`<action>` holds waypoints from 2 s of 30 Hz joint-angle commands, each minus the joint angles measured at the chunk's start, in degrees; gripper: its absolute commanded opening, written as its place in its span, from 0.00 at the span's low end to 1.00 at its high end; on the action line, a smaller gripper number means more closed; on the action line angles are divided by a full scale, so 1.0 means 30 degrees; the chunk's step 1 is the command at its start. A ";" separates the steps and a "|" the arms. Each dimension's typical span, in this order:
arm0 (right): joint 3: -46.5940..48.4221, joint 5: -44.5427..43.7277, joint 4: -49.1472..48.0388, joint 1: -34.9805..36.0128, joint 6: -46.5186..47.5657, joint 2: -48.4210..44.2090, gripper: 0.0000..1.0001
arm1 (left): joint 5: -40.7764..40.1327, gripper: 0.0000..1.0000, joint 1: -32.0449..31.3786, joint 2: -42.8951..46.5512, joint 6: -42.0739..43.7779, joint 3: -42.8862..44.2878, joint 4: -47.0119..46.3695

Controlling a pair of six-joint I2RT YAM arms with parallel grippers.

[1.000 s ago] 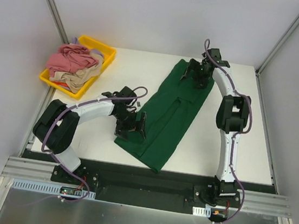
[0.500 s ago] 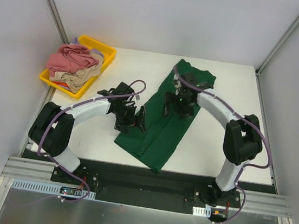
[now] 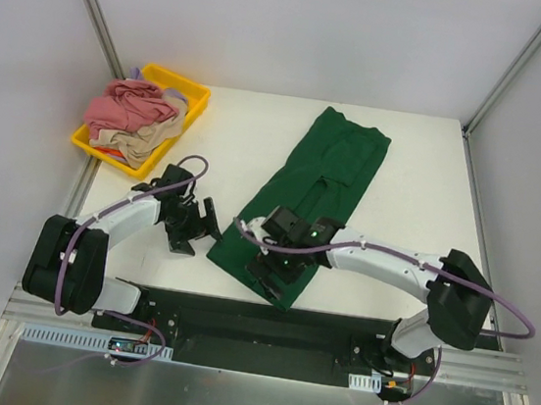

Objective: Fold and stack the t-shirts

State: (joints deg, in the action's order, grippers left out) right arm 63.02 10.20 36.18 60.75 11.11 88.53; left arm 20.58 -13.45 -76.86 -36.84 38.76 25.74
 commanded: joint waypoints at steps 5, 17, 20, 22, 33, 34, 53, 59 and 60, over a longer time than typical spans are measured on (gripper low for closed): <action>-0.0909 0.0323 -0.1130 0.1928 0.1715 0.1308 0.75 | 0.0817 0.73 -0.0554 -0.0247 -0.0757 -0.1171 -0.1662; -0.2931 -0.1577 -0.3126 0.2044 0.1161 0.2920 0.59 | -0.0763 0.26 -0.3103 -0.3853 -0.1693 -0.0645 -0.2543; -0.3282 -0.4645 -0.3155 0.2425 0.0487 0.3154 0.47 | -0.1379 0.06 -0.3104 -0.3532 -0.2045 -0.1054 -0.2514; -0.3342 -0.5418 -0.3068 0.2425 0.0047 0.3214 0.36 | -0.1468 0.00 -0.3104 -0.3181 -0.2134 -0.1202 -0.2514; -0.3255 -0.0215 -0.3242 0.3099 0.0660 0.0053 0.01 | -0.3225 0.00 -0.3104 0.0947 -0.2661 -0.1436 0.0061; -0.3225 0.0694 -0.3475 0.3099 0.0718 -0.0211 0.01 | -0.3372 0.00 -0.3104 0.1532 -0.2632 -0.1553 0.0296; -0.1762 0.1465 -0.1868 -0.3106 0.0249 -0.2997 0.01 | -0.2963 0.00 -0.3982 -0.1678 -0.1813 0.7404 0.0679; -0.0591 0.1230 -0.1368 -0.6387 0.1274 -0.2646 0.01 | -0.2085 0.00 -0.3982 -0.6190 -0.1110 1.2881 0.0708; -0.0356 0.1346 -0.1368 -0.6799 0.1508 -0.2471 0.01 | -0.1968 0.00 -0.3982 -0.6863 -0.1022 1.3614 0.0679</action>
State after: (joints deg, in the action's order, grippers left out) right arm 58.15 14.11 28.67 44.69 12.62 81.38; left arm 13.82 -25.19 -92.05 -42.57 71.09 28.18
